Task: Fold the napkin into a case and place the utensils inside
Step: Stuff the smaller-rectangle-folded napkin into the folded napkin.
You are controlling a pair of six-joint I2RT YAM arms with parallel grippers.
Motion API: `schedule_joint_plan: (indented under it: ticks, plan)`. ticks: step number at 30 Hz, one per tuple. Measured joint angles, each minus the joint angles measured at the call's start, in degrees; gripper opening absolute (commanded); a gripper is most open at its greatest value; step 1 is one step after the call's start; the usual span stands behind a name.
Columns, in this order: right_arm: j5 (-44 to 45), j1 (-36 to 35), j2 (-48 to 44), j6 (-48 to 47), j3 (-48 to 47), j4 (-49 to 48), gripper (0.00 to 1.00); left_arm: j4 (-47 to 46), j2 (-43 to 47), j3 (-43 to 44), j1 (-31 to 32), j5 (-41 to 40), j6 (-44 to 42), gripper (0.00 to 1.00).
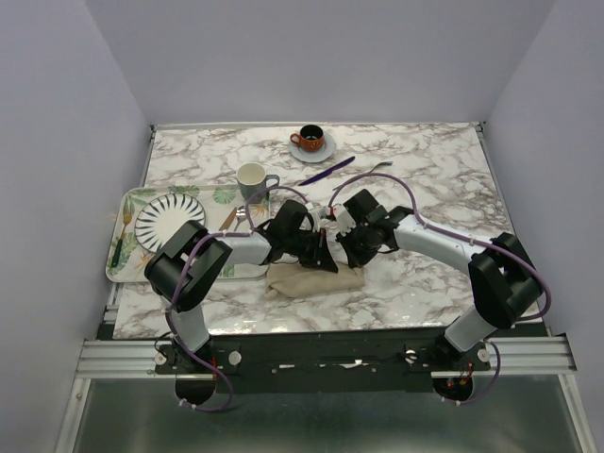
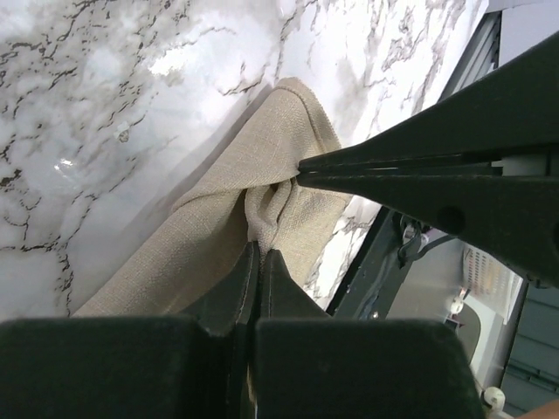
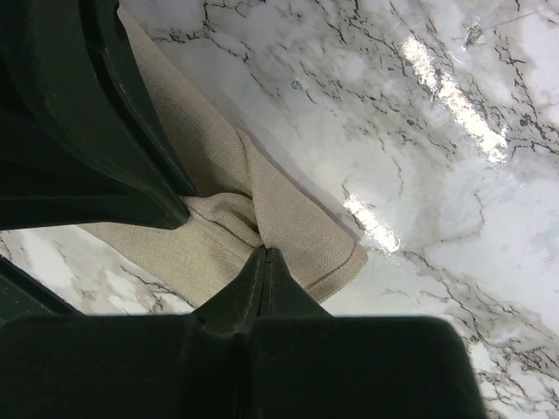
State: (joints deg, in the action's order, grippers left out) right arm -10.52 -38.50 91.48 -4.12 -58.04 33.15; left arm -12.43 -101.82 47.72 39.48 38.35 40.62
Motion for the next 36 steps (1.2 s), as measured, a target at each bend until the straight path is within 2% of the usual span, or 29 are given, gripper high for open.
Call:
schedule_joint_plan:
  ticks: [6, 13, 22, 36]
  plan:
    - [-0.28, 0.00, 0.00, 0.00, 0.00, 0.02, 0.00, -0.20, -0.55, 0.57, 0.00, 0.00, 0.66, 0.00]
    - [-0.31, 0.00, -0.85, 0.02, 0.00, 0.15, 0.01, -0.37, -5.09, 2.40, -0.46, 0.09, 1.03, 0.00]
    - [-1.09, 0.00, -1.01, 0.02, 0.02, 0.11, 0.01, -3.13, -5.11, 2.75, -0.48, 1.16, 2.47, 0.00]
    - [-0.09, 0.00, 0.50, -0.07, 0.02, -0.07, 0.01, -4.15, -10.73, 7.80, -0.48, 2.01, 5.07, 0.00]
